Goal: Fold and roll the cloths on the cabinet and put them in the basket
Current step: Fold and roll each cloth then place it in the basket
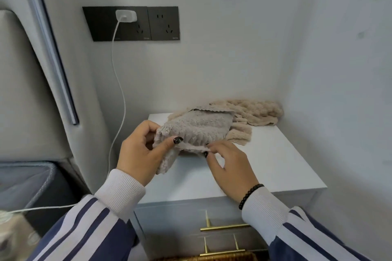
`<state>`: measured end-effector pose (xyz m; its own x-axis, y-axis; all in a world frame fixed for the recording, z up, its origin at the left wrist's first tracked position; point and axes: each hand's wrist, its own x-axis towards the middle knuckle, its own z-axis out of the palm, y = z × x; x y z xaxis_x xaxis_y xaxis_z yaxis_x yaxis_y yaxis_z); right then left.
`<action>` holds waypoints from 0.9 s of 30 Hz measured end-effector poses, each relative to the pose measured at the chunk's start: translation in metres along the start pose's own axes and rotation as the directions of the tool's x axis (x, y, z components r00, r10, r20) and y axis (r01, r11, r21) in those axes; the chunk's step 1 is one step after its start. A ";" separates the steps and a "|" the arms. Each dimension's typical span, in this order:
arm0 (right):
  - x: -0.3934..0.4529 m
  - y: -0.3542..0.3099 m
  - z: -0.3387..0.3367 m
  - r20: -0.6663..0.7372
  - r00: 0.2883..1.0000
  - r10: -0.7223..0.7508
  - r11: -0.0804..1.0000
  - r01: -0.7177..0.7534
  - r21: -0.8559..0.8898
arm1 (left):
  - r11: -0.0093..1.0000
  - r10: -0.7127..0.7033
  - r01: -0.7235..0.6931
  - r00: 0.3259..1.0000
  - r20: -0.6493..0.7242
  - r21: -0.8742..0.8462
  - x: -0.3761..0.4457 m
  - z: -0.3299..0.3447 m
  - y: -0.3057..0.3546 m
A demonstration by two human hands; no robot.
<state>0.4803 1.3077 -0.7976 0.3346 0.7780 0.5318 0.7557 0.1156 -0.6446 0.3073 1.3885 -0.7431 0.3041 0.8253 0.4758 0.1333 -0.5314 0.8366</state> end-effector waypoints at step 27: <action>0.065 0.068 -0.053 0.435 0.748 0.501 0.861 -0.483 -0.161 | 0.883 -0.457 0.352 0.794 0.401 0.311 0.055 0.045 -0.080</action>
<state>0.5836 1.3338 -0.7780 0.3838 0.9087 -0.1643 0.5797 -0.3756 -0.7231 0.3561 1.4671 -0.7960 0.5588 0.8214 -0.1139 0.5178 -0.2384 0.8216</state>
